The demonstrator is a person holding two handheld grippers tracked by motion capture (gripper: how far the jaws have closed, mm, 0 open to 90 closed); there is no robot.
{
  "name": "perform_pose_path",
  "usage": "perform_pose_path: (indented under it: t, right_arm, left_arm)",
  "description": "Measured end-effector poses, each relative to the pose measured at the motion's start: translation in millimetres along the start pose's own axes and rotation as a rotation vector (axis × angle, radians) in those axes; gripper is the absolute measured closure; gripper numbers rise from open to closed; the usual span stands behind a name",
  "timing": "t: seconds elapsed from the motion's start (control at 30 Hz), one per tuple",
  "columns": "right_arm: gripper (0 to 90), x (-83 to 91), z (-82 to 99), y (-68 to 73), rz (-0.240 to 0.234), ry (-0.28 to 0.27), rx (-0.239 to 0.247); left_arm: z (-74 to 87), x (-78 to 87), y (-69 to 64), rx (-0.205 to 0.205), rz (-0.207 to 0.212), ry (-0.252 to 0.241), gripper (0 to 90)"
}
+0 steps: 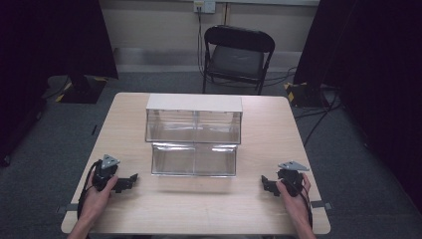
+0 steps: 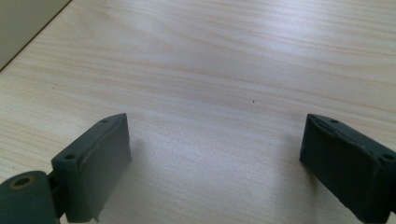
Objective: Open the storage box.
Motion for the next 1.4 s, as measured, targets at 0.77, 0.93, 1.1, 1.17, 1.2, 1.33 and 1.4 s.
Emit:
perform_pose_path:
  t: [0.77,0.93,1.1,1.17,1.2,1.33,1.4]
  right_arm:
    - [15.5,14.1,-6.8,7.7,-0.036,-0.015,-0.013]
    - [15.5,21.8,-9.6,16.0,-0.083,-0.030,-0.003]
    - [15.2,24.6,-9.3,23.8,-0.107,-0.033,0.026]
    - [14.4,25.5,-8.9,26.9,-0.112,-0.033,0.037]
    - [14.4,26.2,-8.8,28.4,-0.116,-0.035,0.038]
    - [14.3,29.6,-9.6,35.4,-0.138,-0.043,0.039]
    - [14.3,31.7,-10.1,39.6,-0.147,-0.047,0.048]
  left_arm:
    - [-0.1,-0.1,0.0,0.001,0.000,-0.002,6.4]
    - [-0.2,-0.2,0.0,0.002,0.000,-0.002,6.4]
    - [-0.2,-0.1,-0.1,0.002,0.000,-0.002,6.5]
    - [0.0,0.0,0.1,0.000,0.000,-0.001,6.4]
    - [-0.2,-0.2,-0.1,0.002,0.000,-0.002,6.4]
    - [-0.1,-0.1,0.0,0.001,0.000,-0.002,6.5]
    - [-0.1,-0.1,-0.1,0.002,0.000,-0.002,6.4]
Point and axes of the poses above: each handheld gripper's, and its own axes: x roughly backward along the jaws, z roughly out of its underside, y roughly to its left, the point moved 8 cm from there along -x, roughly forward along the jaws, and after that the axes turned 12 degrees about -x, right-handed, at the moved point
